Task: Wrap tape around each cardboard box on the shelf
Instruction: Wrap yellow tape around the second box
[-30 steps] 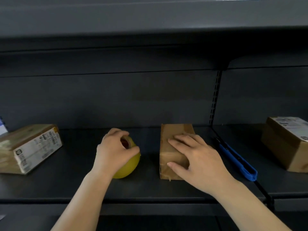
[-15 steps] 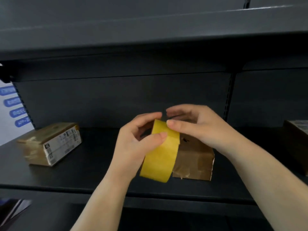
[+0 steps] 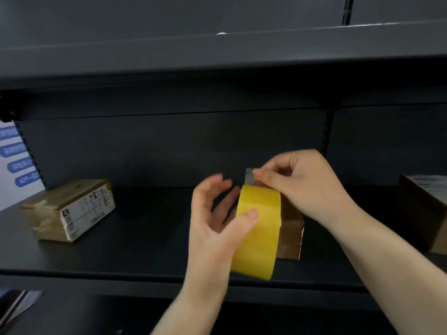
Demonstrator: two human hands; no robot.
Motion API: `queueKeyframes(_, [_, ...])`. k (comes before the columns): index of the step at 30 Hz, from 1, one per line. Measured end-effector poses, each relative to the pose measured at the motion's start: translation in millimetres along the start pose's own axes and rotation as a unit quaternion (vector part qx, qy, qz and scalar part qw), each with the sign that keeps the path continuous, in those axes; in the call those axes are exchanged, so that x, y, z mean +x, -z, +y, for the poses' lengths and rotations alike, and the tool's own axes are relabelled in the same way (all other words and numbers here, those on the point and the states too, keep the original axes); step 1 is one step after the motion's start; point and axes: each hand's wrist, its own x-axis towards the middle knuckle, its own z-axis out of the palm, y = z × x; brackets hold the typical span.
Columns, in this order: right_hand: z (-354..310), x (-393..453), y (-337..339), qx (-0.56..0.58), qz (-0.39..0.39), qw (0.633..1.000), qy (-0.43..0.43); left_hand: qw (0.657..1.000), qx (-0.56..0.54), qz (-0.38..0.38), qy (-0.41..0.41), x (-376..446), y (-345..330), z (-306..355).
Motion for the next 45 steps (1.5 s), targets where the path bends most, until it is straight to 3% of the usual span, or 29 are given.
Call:
queueKeyframes(3, [-1,-2,-1,0.037,0.033,0.998,-0.023,0.999,0.012,0.02,-0.045,-16,-1,-13])
queueKeyframes(6, [-2,-1,-1,0.027,0.029,0.999,-0.038,0.984,0.061,-0.162,-0.045,-20,3,-13])
queueKeyframes(8, [-1,2,1,0.022,0.005,0.998,-0.055,0.964,0.115,-0.237,-0.041,-18,6,-9])
queueKeyframes(13, [7,10,0,0.09,-0.025,0.989,-0.111,0.97,0.14,-0.198,-0.017,-17,-4,4])
queueKeyframes(17, [14,27,17,0.154,0.051,0.98,-0.117,0.971,0.067,-0.194,0.12,-21,-6,10])
queueKeyframes(21, [26,41,21,0.102,-0.035,0.981,-0.161,0.943,0.124,-0.286,0.112,-26,-3,10])
queueKeyframes(23, [34,47,16,0.094,-0.044,0.978,-0.18,0.953,0.101,-0.252,0.137,-23,-5,12])
queueKeyframes(27, [52,63,6,0.103,-0.001,0.975,-0.199,0.939,-0.009,-0.176,0.294,-25,-12,14])
queueKeyframes(33, [79,77,-12,0.089,-0.074,0.965,-0.236,0.948,-0.026,-0.157,0.275,-23,-12,11])
queueKeyframes(45, [123,81,-33,0.04,-0.062,0.965,-0.252,0.944,-0.014,-0.153,0.292,-17,-13,-8])
